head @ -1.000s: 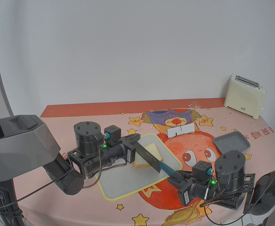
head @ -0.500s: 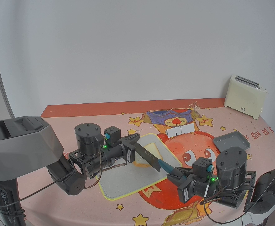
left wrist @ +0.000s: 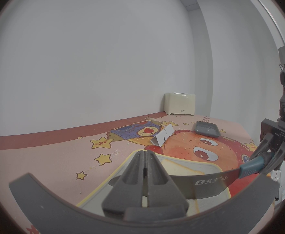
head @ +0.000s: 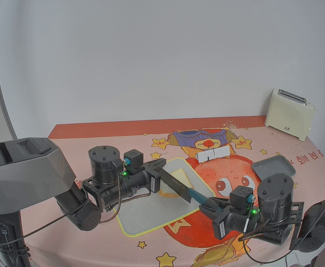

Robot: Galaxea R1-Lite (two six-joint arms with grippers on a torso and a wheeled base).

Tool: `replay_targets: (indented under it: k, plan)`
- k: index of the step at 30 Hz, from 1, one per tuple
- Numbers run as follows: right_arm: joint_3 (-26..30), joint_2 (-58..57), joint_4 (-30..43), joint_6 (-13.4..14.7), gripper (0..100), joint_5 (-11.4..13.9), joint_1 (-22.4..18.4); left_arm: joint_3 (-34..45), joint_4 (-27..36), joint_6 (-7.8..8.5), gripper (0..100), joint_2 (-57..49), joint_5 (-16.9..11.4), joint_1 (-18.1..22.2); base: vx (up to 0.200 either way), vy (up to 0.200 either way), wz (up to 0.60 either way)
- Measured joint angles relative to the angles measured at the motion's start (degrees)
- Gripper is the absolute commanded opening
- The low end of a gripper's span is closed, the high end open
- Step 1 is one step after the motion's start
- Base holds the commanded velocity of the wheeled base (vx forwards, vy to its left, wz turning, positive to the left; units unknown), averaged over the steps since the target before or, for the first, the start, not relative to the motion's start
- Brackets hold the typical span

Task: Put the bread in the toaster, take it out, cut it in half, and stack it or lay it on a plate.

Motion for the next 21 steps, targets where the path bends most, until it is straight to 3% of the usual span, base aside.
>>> replay_targets:
  k: [21]
  plan:
    - [-1.4,-0.3,0.1,0.1,0,0.0,-0.1,0.5,0.8,-0.11,0,-2.0,-0.6,0.0,0.000,0.000,0.00]
